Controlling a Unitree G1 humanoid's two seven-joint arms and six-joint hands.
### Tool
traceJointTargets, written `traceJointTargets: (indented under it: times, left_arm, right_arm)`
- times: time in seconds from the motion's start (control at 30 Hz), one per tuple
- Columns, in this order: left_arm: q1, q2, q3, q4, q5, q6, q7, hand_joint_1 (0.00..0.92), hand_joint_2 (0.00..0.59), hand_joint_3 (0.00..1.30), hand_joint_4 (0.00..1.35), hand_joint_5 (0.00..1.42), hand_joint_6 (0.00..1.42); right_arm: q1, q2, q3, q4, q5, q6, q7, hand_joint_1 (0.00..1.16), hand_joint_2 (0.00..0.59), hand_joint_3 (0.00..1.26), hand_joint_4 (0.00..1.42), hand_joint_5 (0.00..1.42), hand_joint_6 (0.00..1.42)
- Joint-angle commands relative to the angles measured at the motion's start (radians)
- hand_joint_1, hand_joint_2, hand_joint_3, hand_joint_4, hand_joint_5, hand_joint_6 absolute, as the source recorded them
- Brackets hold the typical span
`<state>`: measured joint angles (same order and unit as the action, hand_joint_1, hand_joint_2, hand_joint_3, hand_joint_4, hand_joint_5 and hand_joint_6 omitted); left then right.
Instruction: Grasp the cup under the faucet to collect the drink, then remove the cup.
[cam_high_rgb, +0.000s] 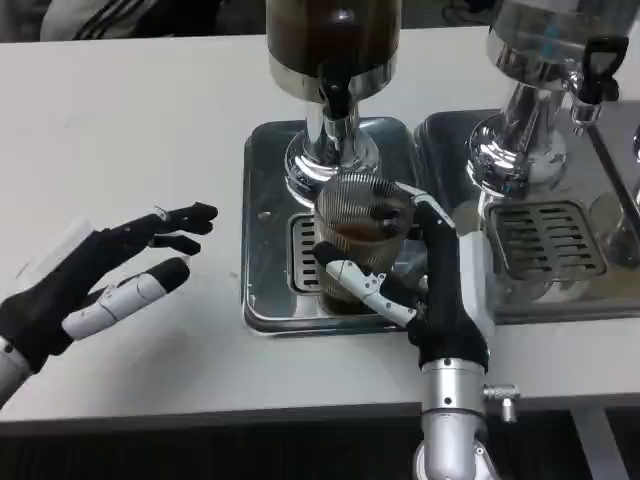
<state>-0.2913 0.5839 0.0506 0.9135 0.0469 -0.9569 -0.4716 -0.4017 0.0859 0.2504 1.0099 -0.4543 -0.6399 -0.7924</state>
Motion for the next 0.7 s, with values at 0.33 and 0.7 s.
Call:
traceJointTargets:
  times: [0.33,0.7]
  left_arm:
    - [-0.025,0.000,-0.031,0.022,0.007,0.001,-0.002,0.000,0.091,0.24,0.24,0.32,0.19]
    - [-0.032,-0.011,-0.035,0.023,0.011,-0.009,0.004,0.000,0.091,0.23,0.23,0.30,0.19]
  right_arm:
    - [0.044,-0.017,-0.008,-0.125,0.000,-0.011,0.022,0.77,0.215,0.58,0.80,0.96,1.30]
    - [0.135,-0.061,-0.018,-0.250,-0.003,0.030,0.086,0.78,0.217,0.60,0.84,0.98,1.33]
